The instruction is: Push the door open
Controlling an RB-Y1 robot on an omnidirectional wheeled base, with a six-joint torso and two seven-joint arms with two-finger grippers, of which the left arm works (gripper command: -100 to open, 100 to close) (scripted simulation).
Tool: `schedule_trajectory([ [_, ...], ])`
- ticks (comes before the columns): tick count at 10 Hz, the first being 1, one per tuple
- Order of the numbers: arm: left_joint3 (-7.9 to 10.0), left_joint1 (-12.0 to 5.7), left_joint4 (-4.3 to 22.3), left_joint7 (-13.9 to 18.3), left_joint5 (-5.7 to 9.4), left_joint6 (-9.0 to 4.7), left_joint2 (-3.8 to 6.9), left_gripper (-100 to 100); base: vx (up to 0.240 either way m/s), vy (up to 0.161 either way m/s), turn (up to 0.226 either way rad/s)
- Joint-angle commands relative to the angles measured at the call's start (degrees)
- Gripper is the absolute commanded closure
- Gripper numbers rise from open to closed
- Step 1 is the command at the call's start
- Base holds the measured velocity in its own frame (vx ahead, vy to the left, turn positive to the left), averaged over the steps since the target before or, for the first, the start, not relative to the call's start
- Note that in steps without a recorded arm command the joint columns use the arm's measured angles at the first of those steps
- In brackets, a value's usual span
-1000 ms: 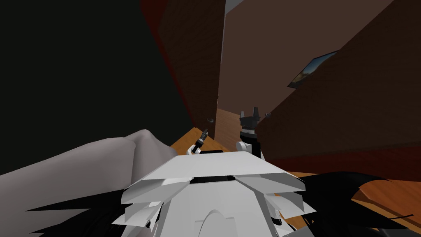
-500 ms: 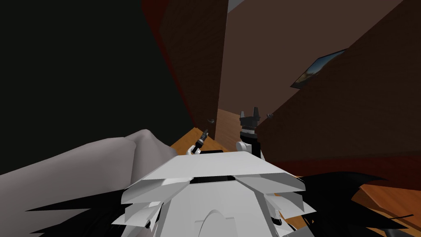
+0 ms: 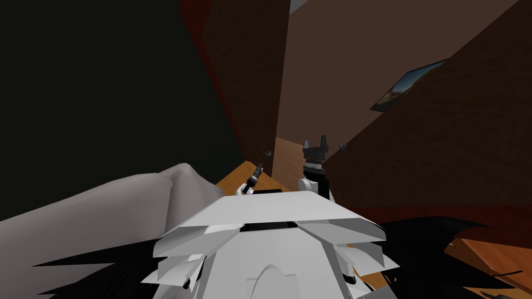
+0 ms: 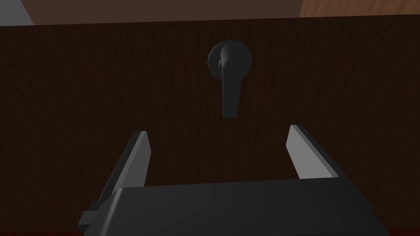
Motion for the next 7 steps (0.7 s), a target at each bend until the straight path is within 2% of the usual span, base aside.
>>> schedule_trajectory([
  [1,0.0,0.0,0.03,0.01,0.0,-0.03,0.01,-100,0.016,-0.002,-0.014],
  [3,0.0,0.0,0.03,0.01,0.0,-0.03,0.01,-100,-0.013,-0.012,-0.061],
  [7,0.0,0.0,0.03,0.01,0.0,-0.03,0.01,-100,0.014,0.004,0.022],
])
